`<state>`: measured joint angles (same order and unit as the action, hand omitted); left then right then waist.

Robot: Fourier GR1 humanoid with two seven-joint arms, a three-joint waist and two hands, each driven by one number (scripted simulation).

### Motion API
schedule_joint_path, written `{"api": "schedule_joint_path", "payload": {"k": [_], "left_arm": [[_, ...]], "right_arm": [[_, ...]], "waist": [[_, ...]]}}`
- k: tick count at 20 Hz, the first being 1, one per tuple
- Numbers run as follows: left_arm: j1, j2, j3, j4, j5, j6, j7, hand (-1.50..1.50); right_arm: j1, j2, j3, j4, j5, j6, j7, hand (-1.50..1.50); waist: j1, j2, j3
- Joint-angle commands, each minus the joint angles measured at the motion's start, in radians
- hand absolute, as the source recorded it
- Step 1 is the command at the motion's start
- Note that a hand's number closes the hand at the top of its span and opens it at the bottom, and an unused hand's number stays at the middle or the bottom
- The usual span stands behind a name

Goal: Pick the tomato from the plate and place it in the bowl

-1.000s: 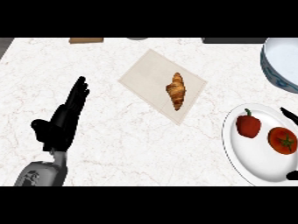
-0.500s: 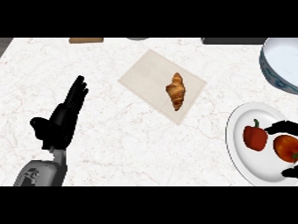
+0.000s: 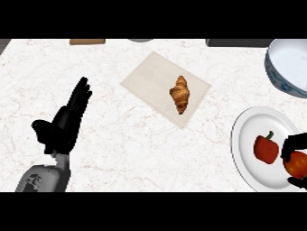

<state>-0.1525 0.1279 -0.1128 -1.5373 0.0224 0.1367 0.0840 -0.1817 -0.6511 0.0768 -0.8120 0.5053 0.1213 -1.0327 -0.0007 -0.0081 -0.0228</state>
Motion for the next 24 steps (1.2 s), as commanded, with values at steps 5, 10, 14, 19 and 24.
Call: {"api": "schedule_joint_path", "payload": {"k": [5, 10, 14, 19, 24], "left_arm": [[0.004, -0.005, -0.011, 0.004, 0.0, -0.015, -0.009, 0.0], [-0.002, -0.006, -0.015, 0.012, 0.0, -0.019, 0.006, 0.0], [0.0, -0.007, -0.01, -0.005, -0.013, 0.002, 0.014, 0.0], [0.035, 0.002, 0.011, 0.041, -0.013, -0.01, -0.048, 0.0], [0.023, -0.014, 0.012, 0.043, -0.021, 0.004, -0.055, 0.0]], "right_arm": [[-0.125, 0.254, -0.131, 0.033, -0.174, 0.0, 0.366, 1.5], [-0.298, 0.421, -0.265, -0.013, -0.282, -0.182, 0.645, 1.5], [-0.439, 0.467, -0.214, -0.18, -0.171, -0.412, 0.826, 1.5], [-0.464, 0.469, -0.114, -0.386, 0.006, -0.531, 1.097, 1.5], [-0.592, 0.387, -0.079, -0.483, 0.166, -0.452, 1.463, 1.5]], "waist": [[0.022, 0.008, 0.02], [0.028, -0.001, 0.018], [0.006, -0.011, 0.018], [-0.021, -0.006, 0.019], [-0.017, -0.002, 0.02]]}}
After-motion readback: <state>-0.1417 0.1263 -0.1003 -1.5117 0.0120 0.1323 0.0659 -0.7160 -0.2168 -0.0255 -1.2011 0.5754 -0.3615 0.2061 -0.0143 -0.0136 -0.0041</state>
